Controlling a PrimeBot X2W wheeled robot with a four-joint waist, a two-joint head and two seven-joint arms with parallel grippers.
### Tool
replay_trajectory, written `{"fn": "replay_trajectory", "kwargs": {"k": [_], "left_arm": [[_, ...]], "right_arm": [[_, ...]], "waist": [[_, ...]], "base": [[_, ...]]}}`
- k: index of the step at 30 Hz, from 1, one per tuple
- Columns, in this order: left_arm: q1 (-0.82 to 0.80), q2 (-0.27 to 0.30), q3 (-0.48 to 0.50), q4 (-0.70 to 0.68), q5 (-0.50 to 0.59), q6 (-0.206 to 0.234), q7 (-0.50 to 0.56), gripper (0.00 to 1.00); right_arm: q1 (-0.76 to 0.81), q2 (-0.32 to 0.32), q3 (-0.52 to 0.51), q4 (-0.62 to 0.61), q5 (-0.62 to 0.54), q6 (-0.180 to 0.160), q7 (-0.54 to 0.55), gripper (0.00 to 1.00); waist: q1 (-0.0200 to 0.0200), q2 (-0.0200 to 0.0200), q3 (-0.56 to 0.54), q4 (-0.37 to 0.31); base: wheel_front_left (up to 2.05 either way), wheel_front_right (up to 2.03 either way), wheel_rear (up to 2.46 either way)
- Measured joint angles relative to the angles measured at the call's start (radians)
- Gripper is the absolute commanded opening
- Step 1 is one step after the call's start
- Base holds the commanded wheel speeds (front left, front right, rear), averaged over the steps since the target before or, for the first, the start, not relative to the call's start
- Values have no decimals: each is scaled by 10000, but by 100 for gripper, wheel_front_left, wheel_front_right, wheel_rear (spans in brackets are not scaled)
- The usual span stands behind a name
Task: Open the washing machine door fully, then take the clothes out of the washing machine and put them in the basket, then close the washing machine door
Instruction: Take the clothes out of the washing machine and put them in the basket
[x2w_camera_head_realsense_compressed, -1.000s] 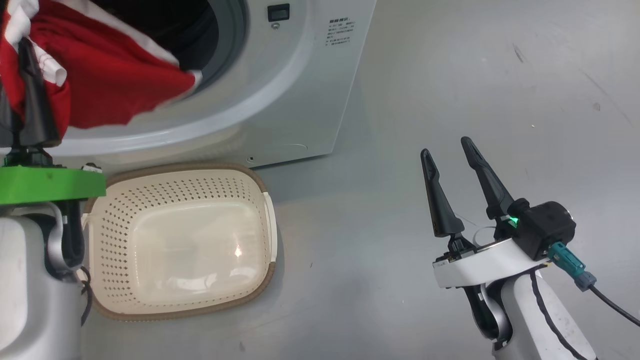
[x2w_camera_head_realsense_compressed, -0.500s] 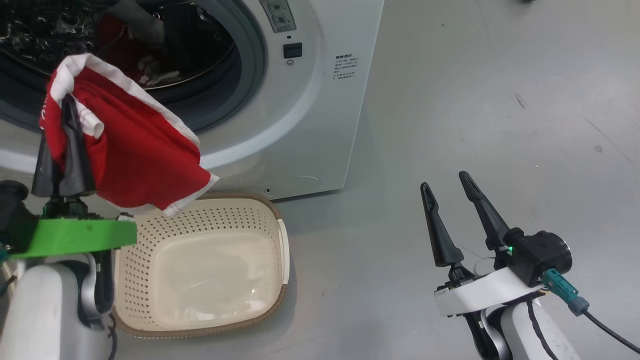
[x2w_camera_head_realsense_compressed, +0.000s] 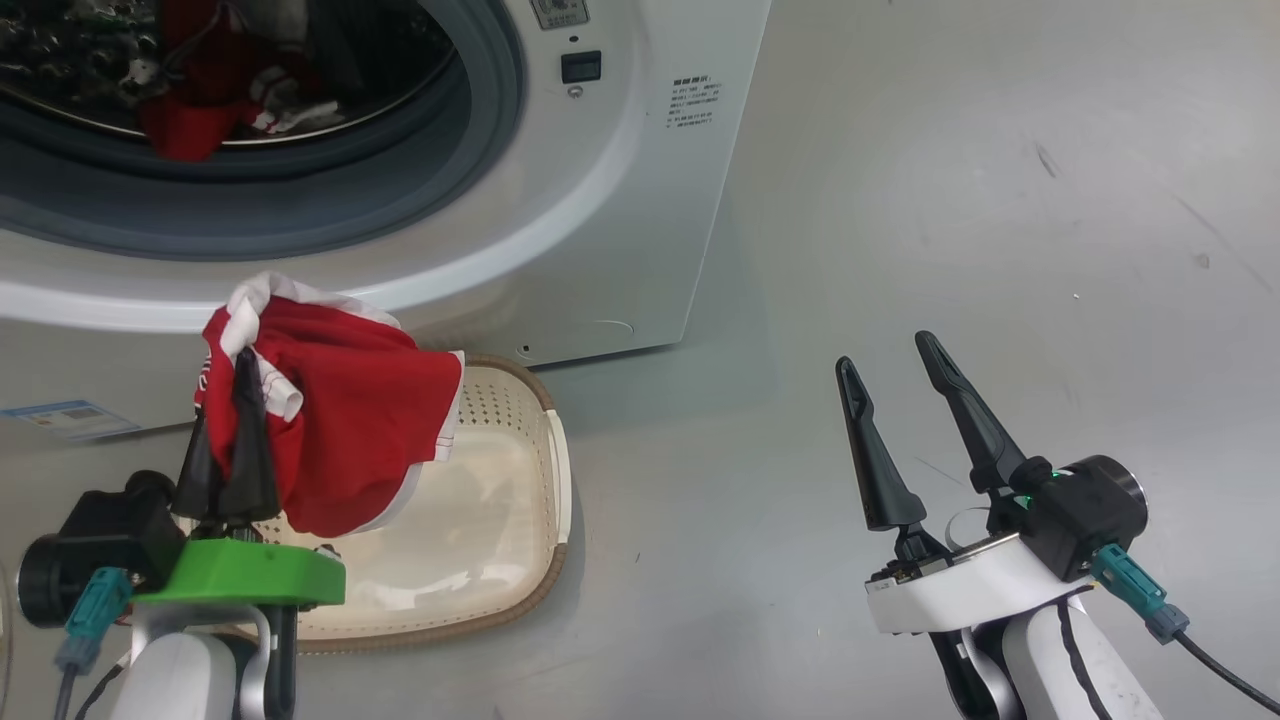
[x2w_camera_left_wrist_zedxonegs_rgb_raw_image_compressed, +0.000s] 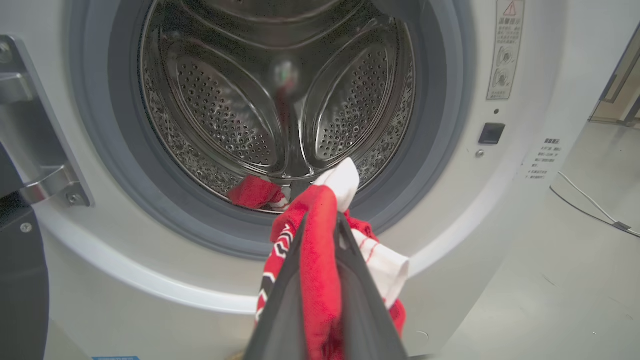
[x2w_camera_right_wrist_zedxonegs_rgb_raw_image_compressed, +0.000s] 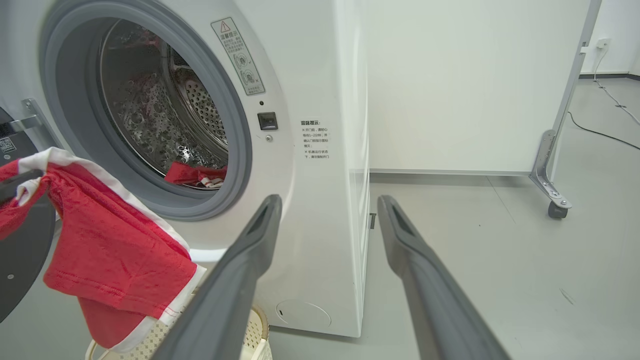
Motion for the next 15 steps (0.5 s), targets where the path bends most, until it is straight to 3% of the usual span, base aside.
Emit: {"fn": "replay_trajectory", "kwargs": {"k": [10,15], "left_arm": [[63,50,-92,1081,0,48,385,0],[-116,345,-136,1870,69,48,798,0]], "right_arm": [[-89,2,280,-449,54,2,-2,100],[-363,0,454,-658,324,2,0,100]], "waist": [[0,0,890,-237],[0,0,1450,-455]], "base": [[0,0,0],[0,0,0]]}}
